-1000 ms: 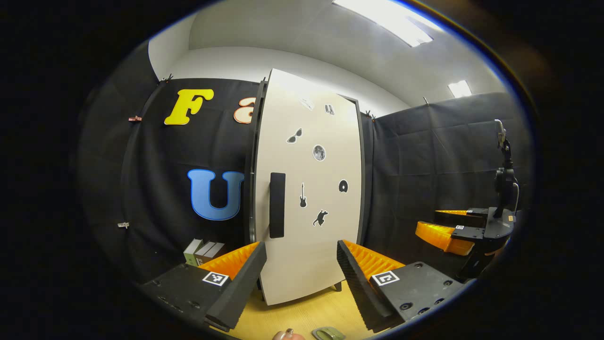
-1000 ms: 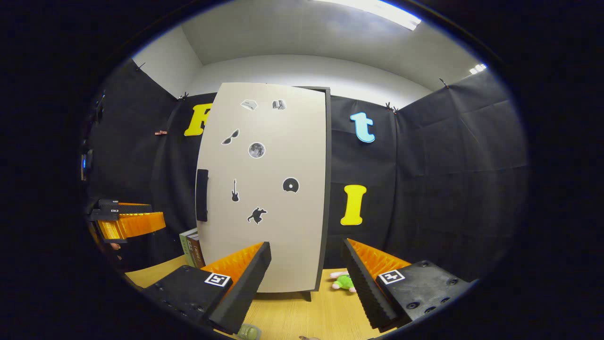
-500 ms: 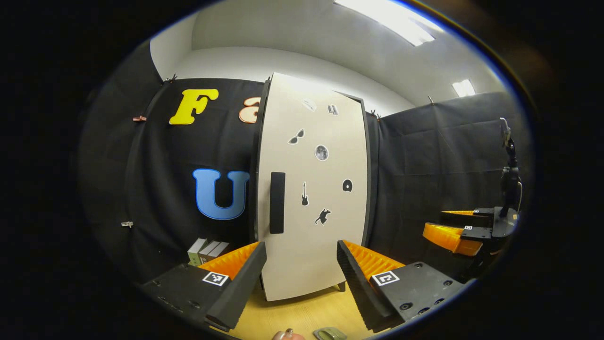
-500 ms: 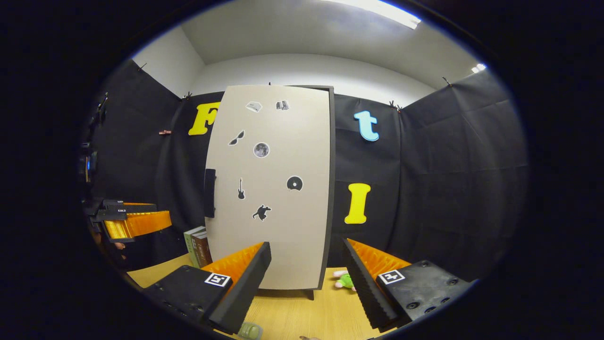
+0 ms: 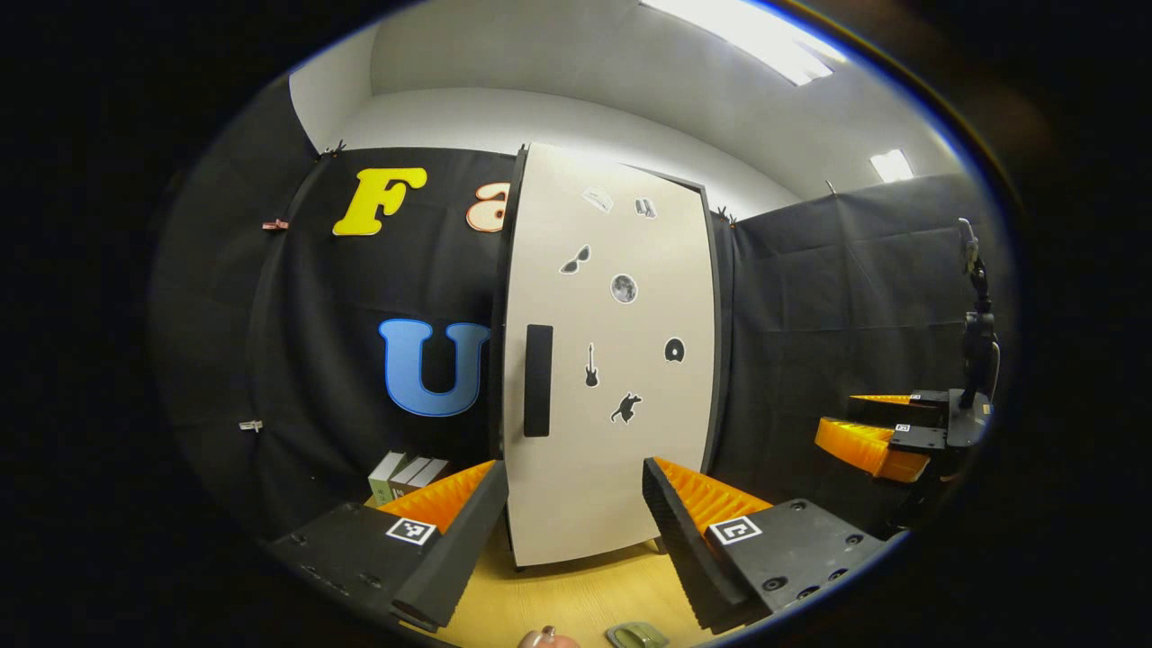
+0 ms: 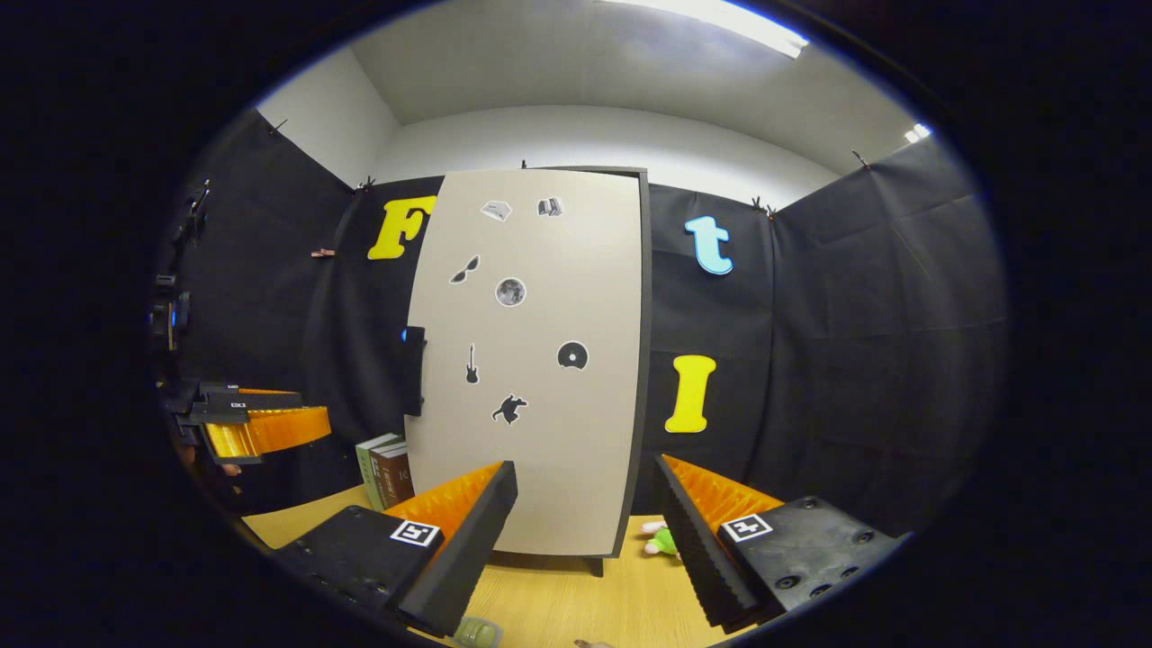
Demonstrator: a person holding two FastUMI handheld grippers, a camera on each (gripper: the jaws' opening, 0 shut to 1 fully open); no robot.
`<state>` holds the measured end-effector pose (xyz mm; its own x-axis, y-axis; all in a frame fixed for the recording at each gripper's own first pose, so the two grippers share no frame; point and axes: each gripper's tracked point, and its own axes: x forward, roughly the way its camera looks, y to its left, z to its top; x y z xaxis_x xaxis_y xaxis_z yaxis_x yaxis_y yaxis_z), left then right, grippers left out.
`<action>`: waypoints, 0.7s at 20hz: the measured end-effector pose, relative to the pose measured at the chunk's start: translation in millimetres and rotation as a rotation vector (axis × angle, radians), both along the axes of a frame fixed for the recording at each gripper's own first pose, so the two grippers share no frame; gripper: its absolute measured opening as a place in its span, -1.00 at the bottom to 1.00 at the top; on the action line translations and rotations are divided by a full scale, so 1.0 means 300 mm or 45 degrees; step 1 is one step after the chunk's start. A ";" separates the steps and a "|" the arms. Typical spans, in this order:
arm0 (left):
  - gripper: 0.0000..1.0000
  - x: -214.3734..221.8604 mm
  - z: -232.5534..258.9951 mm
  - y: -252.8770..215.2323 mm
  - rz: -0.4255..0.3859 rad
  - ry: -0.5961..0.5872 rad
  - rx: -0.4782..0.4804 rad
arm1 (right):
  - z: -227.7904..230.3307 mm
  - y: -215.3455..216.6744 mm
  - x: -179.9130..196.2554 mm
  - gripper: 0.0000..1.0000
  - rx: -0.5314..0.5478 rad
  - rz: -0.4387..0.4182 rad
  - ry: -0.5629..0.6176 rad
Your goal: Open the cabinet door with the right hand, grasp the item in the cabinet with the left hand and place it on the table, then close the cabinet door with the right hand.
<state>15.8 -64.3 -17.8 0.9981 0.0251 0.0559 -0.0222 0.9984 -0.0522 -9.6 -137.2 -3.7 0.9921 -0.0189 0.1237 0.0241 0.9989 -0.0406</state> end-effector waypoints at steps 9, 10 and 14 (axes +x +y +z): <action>0.89 0.004 -0.010 0.018 0.020 0.011 -0.001 | -0.002 0.002 0.004 0.94 -0.003 0.017 0.007; 0.89 0.005 -0.014 0.014 0.018 0.012 -0.002 | 0.001 0.002 0.003 0.94 0.001 0.017 0.005; 0.89 0.010 -0.012 0.016 0.021 0.009 0.002 | -0.012 -0.009 0.011 0.94 -0.013 0.011 0.018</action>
<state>18.6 -59.5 -21.5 0.9979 0.0417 0.0487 -0.0392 0.9980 -0.0502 -6.2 -139.7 -7.3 0.9939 -0.0089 0.1096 0.0146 0.9986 -0.0511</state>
